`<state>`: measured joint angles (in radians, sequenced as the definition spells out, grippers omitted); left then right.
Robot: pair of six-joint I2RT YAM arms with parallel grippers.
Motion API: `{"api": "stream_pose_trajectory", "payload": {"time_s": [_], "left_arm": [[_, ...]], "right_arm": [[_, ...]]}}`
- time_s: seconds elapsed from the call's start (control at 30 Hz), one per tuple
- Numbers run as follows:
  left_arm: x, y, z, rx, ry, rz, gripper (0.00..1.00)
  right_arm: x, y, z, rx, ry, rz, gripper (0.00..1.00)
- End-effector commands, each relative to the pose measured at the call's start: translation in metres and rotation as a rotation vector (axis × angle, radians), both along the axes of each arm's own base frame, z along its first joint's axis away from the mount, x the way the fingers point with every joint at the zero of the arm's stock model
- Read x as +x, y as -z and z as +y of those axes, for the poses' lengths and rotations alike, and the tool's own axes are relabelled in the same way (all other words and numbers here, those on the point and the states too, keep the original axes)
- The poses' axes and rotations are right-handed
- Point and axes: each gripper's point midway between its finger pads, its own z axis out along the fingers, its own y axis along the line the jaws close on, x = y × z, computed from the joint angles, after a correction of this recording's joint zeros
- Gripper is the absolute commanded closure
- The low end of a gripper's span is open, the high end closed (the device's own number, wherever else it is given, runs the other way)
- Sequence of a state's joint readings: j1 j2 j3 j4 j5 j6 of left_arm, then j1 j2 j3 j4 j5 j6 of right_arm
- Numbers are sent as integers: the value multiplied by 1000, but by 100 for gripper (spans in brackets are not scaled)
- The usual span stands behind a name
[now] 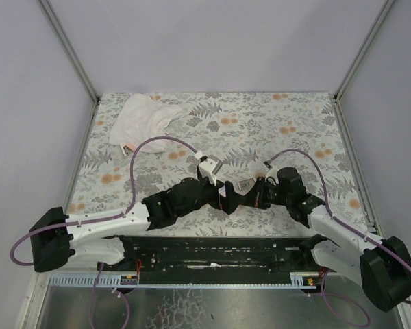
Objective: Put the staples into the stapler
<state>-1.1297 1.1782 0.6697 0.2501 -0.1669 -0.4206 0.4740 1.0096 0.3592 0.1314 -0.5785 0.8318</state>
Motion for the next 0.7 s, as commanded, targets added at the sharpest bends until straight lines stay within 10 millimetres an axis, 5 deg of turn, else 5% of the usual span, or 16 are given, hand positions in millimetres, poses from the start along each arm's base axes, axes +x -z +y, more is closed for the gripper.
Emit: {"api": "stream_pose_trajectory", "payload": {"time_s": [0.0, 0.2, 0.37, 0.67], "left_arm": [[20, 1, 6, -7, -199, 227, 0], [19, 38, 11, -26, -297, 496, 8], [26, 58, 26, -26, -357, 552, 20], [21, 82, 12, 8, -306, 626, 24]], "right_arm": [[20, -9, -4, -87, 62, -173, 100], [20, -10, 2, -203, 92, -254, 100], [21, -7, 3, -238, 96, -266, 100], [16, -1, 9, -270, 73, -277, 100]]}}
